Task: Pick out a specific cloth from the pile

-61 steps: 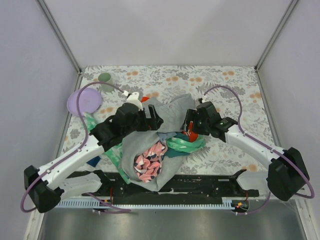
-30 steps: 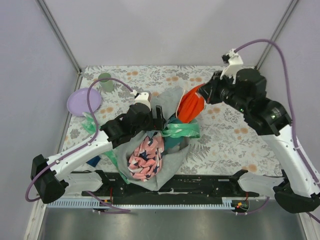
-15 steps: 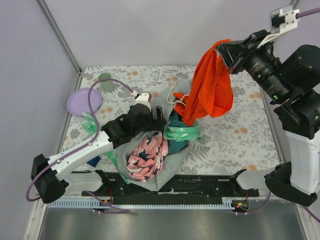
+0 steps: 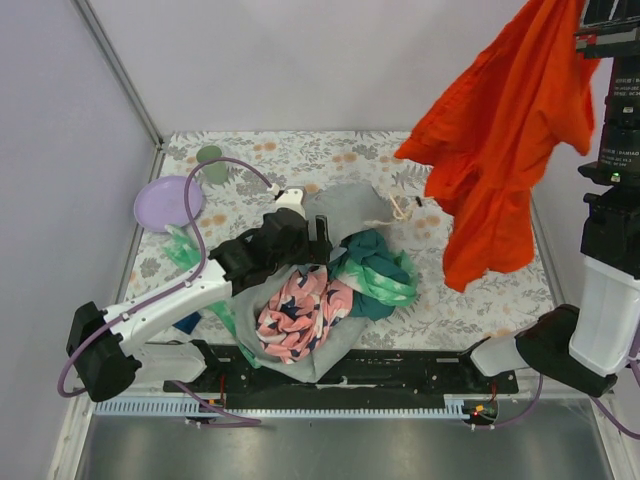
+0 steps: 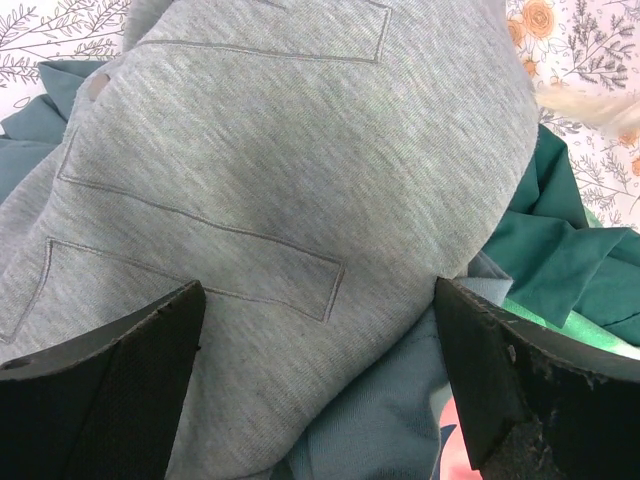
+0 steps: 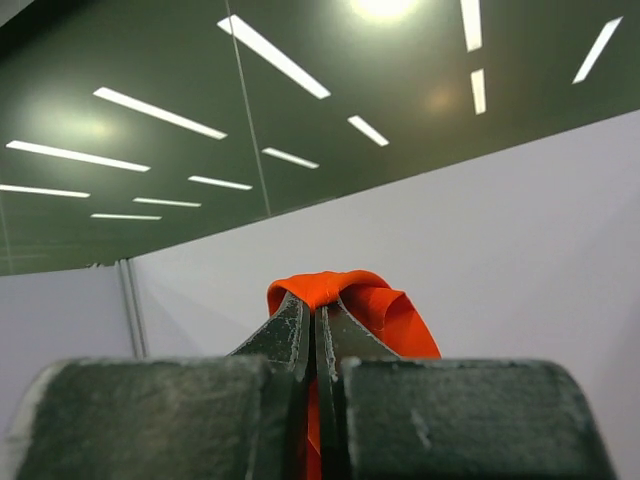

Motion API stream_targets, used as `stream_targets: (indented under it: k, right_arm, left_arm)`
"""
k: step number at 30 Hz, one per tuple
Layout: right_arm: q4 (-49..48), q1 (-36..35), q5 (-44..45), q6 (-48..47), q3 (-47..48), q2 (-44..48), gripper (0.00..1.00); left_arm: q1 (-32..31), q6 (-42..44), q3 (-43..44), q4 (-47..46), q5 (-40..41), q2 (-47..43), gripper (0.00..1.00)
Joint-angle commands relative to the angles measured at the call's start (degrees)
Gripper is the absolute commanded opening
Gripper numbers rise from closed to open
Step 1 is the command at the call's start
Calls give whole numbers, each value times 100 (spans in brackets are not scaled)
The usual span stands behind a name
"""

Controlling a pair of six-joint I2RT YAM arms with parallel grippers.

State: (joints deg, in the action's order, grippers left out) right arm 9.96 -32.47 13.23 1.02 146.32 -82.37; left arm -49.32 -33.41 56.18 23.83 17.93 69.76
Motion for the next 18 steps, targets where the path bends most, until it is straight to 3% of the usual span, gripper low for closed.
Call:
stream_targets:
  k: [1, 13, 18]
  right_arm:
    - [-890, 12, 364, -803, 90, -122, 0]
    - [-882, 74, 2235, -3097, -692, -358, 0]
    - [-697, 477, 2491, -3169, -938, -578, 0]
  left_arm:
    - [-34, -87, -46, 174, 44, 64, 99]
    - [-34, 290, 559, 552, -54, -374, 99]
    - [-34, 493, 1087, 579, 43, -884, 99]
